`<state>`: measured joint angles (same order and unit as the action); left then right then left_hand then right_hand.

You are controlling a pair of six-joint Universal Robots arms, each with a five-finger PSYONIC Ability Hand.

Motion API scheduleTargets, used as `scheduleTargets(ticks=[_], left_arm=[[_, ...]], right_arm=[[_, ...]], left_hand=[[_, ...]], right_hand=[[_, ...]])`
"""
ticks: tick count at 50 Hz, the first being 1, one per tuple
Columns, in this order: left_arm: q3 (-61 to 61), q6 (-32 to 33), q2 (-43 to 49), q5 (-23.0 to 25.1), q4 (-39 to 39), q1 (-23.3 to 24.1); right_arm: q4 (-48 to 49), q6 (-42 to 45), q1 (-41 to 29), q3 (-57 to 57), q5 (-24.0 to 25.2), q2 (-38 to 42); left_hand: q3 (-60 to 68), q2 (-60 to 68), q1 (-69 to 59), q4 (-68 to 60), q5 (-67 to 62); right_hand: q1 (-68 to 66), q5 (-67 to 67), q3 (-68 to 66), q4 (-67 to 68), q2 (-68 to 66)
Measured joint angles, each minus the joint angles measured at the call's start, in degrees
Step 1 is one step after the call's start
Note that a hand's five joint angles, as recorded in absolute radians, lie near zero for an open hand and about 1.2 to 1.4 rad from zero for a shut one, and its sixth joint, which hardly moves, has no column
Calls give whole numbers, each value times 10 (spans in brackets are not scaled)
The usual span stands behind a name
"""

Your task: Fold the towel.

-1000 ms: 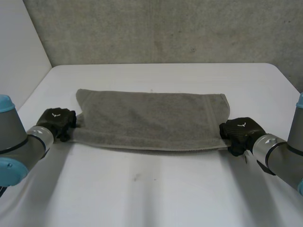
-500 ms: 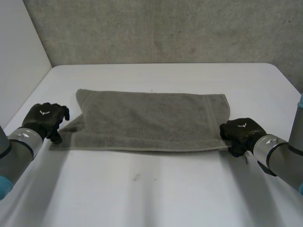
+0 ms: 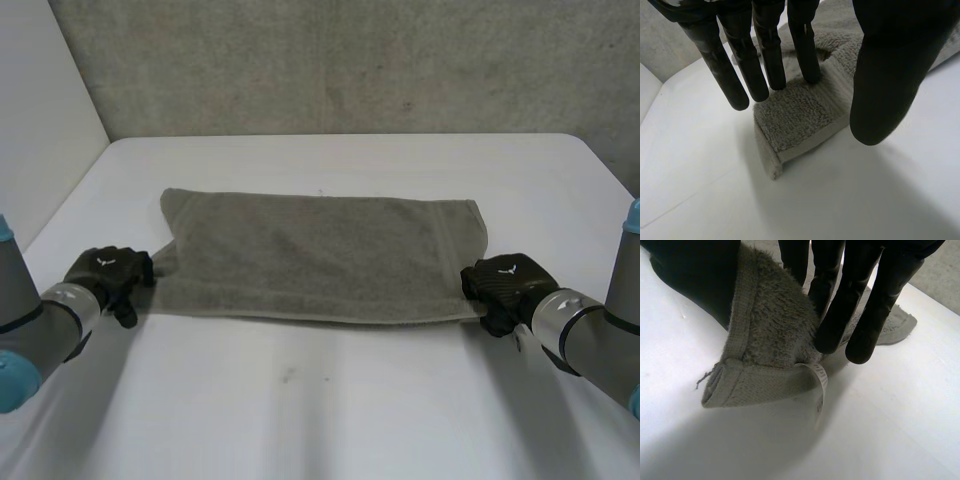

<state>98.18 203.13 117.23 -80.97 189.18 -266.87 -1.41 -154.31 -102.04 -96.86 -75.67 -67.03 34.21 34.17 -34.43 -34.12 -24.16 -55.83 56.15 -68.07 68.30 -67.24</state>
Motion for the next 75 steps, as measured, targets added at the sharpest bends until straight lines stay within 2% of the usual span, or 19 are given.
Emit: scheduleTargets(ticks=[4,5,12,40,51,71,75], left_arm=[[-18,2,17,-1,-1,1],[-62,36,63,-1,-3,7],[-87,43,81,-2,-3,10],[-127,42,110,-1,-1,21],[-134,42,115,0,0,23],[-149,42,132,2,2,26],[-154,42,137,0,2,25]], right_arm=[[0,0,0,0,0,0],[2,0,2,1,0,2],[2,1,2,0,0,3],[2,13,0,-3,0,7],[2,13,0,-3,0,9],[2,14,-1,-5,-1,9],[2,14,-1,-6,-1,9]], left_hand=[[0,0,0,0,0],[4,5,-2,-5,-4],[24,24,-14,-25,-23],[61,61,-52,-61,-60],[127,128,-126,-128,-126],[126,127,-124,-127,-126],[176,182,-180,-178,-171]], right_hand=[[0,0,0,0,0],[0,0,0,0,0],[0,0,0,0,0],[0,0,0,0,0],[0,0,0,0,0],[0,0,0,0,0],[0,0,0,0,0]])
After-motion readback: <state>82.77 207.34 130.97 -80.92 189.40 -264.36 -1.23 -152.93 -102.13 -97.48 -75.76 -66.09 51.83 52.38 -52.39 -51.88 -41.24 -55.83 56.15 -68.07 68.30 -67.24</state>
